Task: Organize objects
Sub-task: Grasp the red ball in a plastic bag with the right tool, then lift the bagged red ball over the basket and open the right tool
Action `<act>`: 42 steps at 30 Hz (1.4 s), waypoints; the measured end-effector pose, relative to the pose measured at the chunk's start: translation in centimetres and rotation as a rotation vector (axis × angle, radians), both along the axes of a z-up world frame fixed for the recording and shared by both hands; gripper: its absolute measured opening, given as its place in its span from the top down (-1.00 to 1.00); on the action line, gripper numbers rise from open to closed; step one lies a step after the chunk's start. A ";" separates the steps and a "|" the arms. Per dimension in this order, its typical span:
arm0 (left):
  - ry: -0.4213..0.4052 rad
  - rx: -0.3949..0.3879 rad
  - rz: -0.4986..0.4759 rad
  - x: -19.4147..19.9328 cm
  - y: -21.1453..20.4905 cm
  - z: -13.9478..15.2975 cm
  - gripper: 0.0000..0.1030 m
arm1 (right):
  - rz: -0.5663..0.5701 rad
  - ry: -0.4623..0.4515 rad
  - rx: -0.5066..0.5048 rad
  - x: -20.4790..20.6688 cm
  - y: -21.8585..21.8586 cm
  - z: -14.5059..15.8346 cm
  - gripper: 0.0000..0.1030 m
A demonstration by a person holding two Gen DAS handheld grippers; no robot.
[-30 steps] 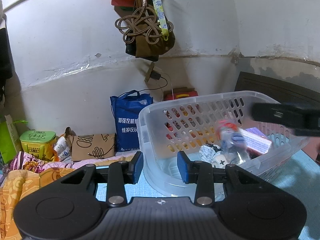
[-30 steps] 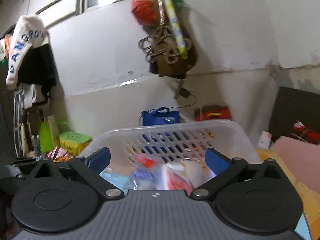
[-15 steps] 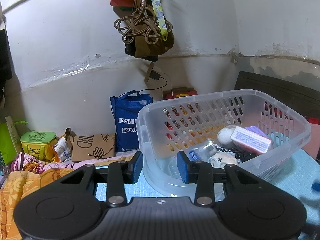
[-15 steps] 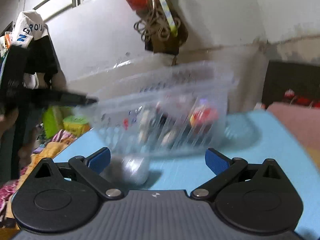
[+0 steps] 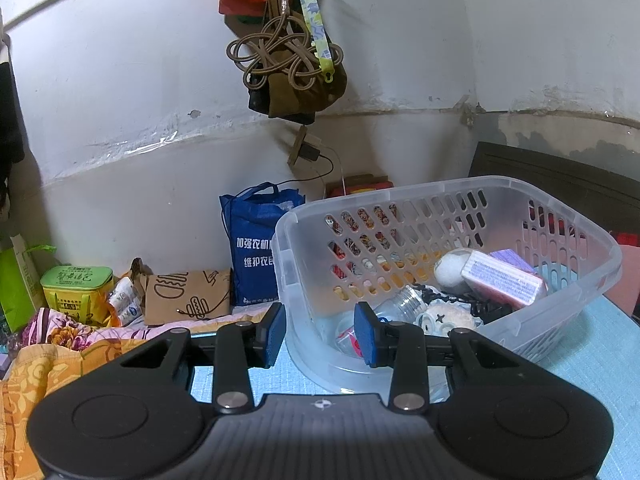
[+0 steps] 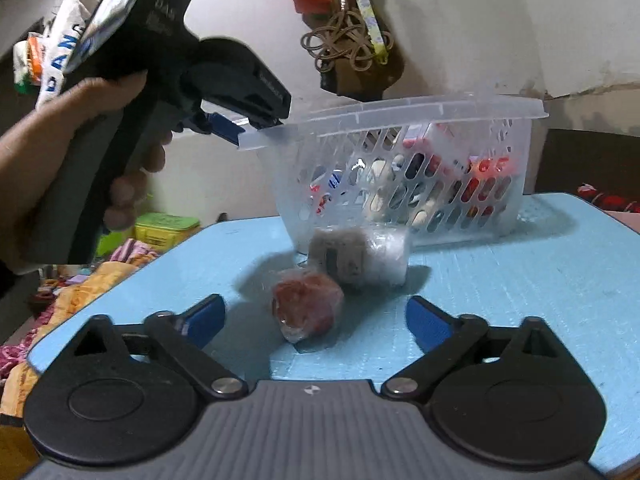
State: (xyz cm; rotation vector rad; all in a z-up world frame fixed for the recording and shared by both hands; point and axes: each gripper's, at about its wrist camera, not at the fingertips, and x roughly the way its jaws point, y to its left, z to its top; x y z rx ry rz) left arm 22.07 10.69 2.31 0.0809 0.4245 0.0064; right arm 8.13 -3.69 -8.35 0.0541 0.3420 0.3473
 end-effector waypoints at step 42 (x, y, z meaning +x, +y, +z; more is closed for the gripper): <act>-0.002 0.005 -0.001 0.1 0.2 0.0 0.20 | -0.079 -0.163 0.042 -0.5 -8.4 4.0 0.06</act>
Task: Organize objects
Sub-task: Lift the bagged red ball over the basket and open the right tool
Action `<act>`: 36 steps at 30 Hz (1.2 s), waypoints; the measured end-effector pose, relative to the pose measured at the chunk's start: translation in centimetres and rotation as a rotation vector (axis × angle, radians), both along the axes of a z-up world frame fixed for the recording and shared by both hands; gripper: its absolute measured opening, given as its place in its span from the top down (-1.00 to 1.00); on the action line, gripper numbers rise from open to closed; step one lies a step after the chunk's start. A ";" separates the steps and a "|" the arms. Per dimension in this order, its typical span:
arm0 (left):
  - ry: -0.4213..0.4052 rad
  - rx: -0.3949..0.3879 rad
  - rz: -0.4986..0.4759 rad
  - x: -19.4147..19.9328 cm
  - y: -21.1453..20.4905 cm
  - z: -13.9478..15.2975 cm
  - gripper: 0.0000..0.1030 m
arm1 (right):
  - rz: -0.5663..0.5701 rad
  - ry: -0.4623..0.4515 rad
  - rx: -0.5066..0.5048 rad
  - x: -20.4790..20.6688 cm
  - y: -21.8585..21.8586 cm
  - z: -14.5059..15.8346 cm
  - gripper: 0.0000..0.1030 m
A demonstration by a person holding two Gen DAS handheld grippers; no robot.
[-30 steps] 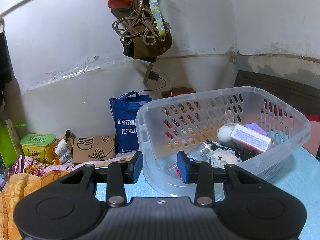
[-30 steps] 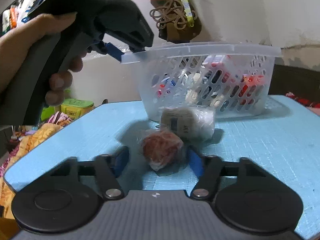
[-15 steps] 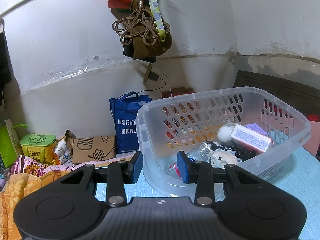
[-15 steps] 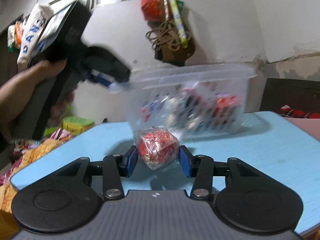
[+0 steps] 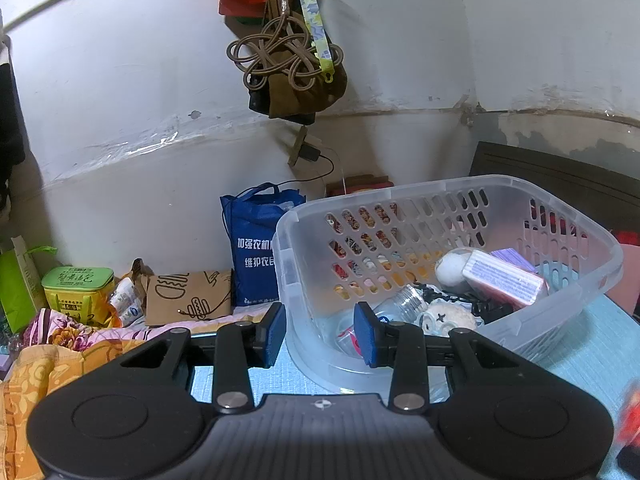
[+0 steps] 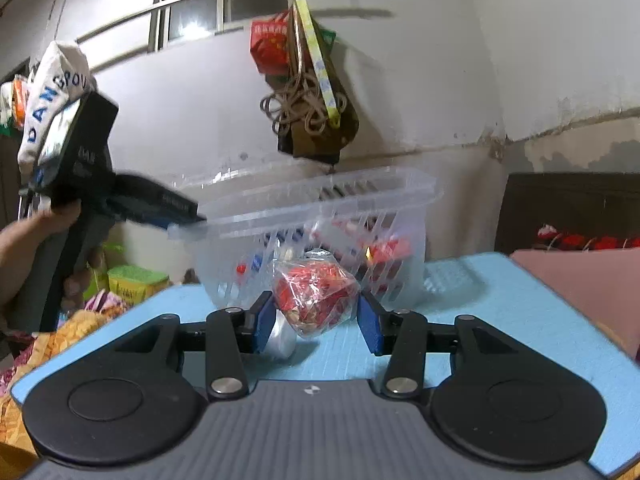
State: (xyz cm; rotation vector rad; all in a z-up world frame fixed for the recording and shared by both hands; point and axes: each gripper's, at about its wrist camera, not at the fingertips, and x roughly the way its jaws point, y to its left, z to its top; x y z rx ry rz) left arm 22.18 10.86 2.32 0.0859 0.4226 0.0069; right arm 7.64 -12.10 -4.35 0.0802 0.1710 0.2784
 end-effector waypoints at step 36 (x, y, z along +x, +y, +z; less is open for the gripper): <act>0.007 -0.006 -0.003 0.2 -0.1 0.2 0.20 | -0.030 0.055 -0.068 11.7 -1.3 8.9 -1.00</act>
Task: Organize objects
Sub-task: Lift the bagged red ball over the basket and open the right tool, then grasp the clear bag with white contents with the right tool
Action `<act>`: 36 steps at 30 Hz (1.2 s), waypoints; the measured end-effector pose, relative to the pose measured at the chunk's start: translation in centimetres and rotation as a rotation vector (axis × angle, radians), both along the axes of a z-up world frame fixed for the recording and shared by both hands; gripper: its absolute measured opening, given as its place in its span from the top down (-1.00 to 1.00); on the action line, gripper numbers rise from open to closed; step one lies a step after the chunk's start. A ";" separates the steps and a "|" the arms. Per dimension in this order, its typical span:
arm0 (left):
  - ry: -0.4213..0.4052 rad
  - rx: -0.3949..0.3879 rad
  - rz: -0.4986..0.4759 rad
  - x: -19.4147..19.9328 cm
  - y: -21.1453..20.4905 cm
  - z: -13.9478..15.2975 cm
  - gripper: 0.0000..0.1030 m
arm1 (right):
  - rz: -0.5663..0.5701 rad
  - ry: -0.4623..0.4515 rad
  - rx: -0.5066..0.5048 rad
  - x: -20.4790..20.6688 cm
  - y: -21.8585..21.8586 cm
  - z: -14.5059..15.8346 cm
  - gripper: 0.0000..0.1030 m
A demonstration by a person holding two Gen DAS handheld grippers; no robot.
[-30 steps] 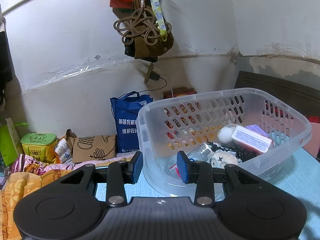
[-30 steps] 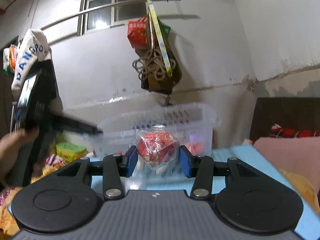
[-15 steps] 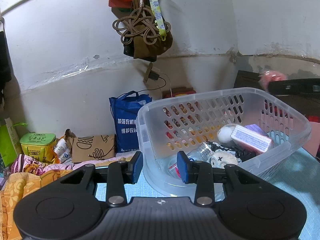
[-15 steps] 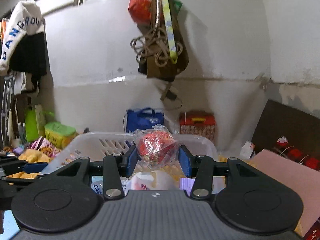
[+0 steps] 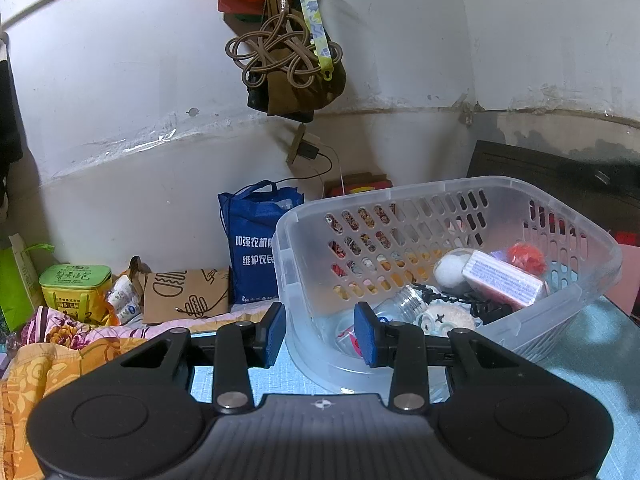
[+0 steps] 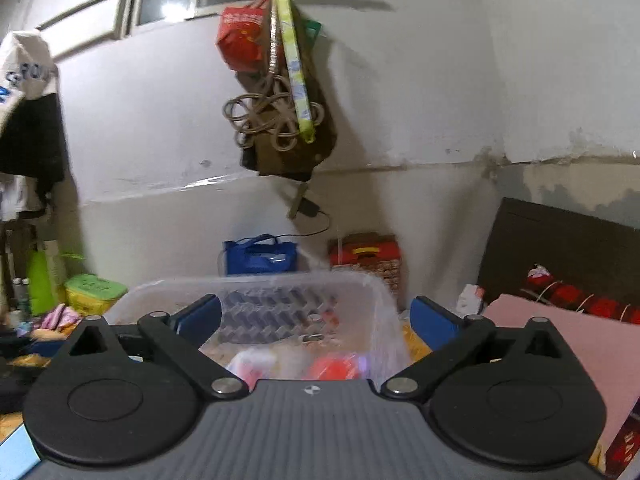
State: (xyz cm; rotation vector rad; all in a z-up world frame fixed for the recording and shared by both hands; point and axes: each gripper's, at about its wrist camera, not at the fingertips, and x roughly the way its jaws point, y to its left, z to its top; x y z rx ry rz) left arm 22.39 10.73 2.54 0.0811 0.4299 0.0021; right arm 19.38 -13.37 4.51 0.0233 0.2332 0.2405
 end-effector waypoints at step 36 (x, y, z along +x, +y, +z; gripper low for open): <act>0.006 0.006 -0.001 0.1 0.1 -0.1 0.20 | 0.157 0.279 -0.093 -2.9 9.3 -10.8 -0.51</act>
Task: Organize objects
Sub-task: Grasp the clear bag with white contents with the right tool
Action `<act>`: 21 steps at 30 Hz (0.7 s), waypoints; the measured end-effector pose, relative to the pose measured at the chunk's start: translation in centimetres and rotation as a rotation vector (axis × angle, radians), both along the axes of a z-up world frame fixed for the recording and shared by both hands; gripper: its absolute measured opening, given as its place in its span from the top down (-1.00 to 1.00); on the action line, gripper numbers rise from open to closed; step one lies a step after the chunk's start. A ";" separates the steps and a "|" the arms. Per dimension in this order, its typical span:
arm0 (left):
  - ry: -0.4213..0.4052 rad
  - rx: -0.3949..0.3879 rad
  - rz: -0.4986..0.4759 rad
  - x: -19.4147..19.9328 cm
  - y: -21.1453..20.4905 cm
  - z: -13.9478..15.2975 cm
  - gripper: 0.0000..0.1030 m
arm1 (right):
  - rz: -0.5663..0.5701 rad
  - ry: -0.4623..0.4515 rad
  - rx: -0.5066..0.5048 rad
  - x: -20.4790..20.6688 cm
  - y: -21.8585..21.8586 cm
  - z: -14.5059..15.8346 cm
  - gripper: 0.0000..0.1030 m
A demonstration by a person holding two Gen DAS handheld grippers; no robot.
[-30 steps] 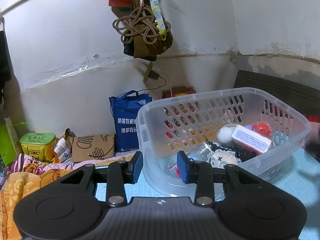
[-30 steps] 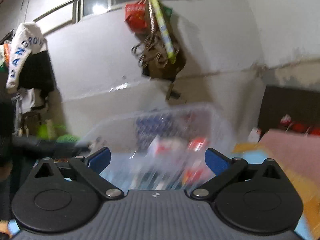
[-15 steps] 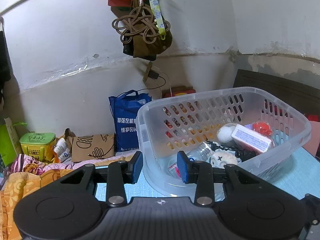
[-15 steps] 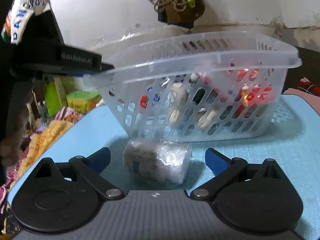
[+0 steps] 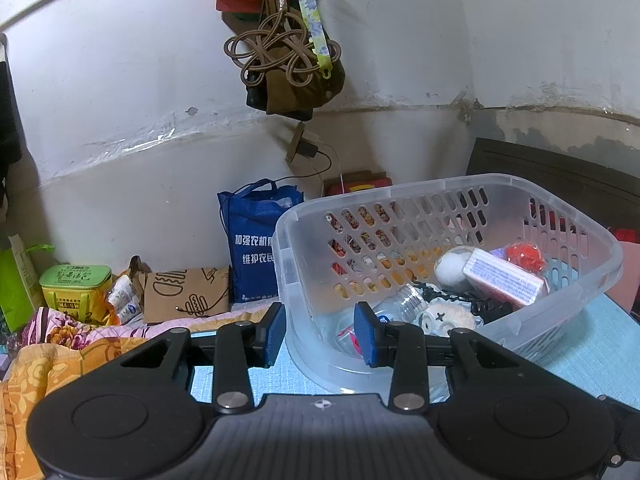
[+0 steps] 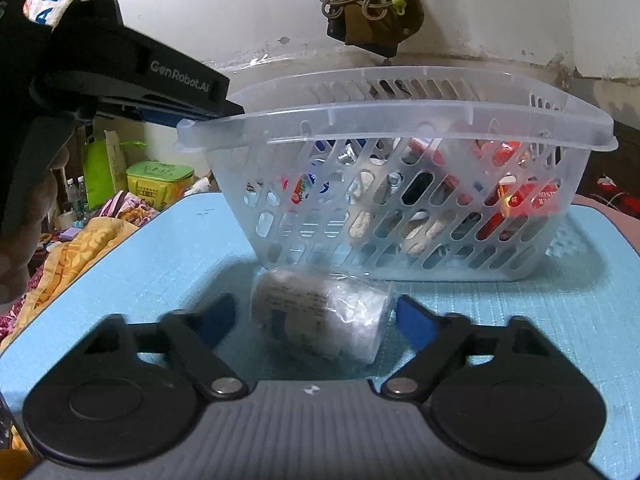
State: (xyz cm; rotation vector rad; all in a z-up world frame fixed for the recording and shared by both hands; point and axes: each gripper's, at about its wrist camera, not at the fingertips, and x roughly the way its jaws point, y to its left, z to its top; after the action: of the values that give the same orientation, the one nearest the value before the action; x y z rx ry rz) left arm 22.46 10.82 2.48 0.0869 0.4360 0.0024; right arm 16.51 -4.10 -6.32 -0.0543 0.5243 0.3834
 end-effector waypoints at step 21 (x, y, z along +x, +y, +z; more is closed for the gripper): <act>0.002 -0.005 0.000 0.0 -0.2 0.2 0.20 | 0.035 -0.199 0.080 -3.2 -1.6 0.8 -0.50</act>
State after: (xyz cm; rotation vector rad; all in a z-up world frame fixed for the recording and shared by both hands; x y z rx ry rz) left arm 22.47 10.60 2.71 0.0816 0.4377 0.0007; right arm 13.27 -5.66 -5.50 -0.0243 0.3119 0.4276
